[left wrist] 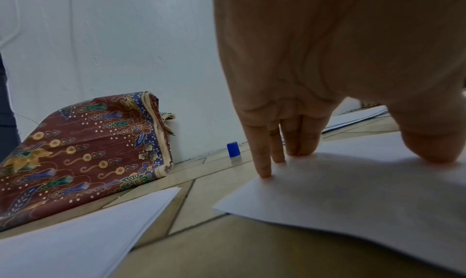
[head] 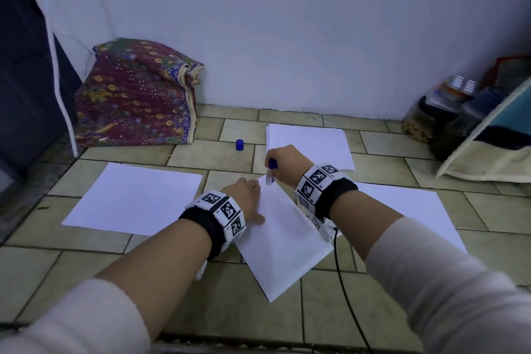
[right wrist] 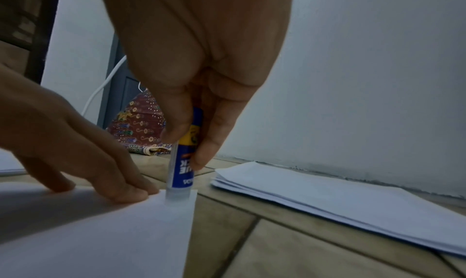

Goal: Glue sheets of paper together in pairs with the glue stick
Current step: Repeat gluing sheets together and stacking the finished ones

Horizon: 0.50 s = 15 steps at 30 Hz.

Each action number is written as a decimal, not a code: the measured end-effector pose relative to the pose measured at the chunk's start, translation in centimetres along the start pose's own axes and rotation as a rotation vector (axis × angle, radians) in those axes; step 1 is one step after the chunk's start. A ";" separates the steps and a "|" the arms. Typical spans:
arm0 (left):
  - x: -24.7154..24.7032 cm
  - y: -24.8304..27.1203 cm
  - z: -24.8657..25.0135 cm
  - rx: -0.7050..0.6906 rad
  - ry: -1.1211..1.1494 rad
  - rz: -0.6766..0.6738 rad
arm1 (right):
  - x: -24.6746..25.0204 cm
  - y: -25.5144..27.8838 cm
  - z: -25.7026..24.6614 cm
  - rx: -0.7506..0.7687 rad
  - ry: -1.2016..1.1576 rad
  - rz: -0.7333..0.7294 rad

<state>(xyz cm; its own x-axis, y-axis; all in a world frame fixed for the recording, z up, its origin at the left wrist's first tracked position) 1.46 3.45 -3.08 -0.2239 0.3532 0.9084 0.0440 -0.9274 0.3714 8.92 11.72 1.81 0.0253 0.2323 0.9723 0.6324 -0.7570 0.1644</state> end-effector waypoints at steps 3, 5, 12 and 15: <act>-0.1 -0.2 -0.1 0.003 -0.008 -0.013 | 0.1 0.7 0.3 0.021 0.028 -0.022; -0.2 -0.2 -0.1 -0.002 -0.015 -0.024 | 0.1 1.3 0.5 0.034 0.043 -0.038; 0.0 -0.1 0.3 -0.023 -0.064 -0.056 | -0.1 4.1 1.5 0.058 0.054 -0.048; 0.0 0.0 0.3 -0.026 -0.074 -0.069 | -0.2 5.5 2.1 0.053 0.028 -0.057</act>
<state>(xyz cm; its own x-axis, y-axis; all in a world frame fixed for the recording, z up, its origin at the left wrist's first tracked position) 1.74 3.45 -3.06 -0.1528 0.4234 0.8930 0.0055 -0.9032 0.4292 14.05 8.82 2.16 -0.0330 0.2560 0.9661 0.6721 -0.7097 0.2110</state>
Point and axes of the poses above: each hand's wrist, its own y-axis away from the middle knuckle, its own x-axis out of the back of the hand, z = x × y, the point moved 5 cm from there along -y, towards the middle knuckle, and after that the axes turned 9 degrees about y, right-handed, at the moved point
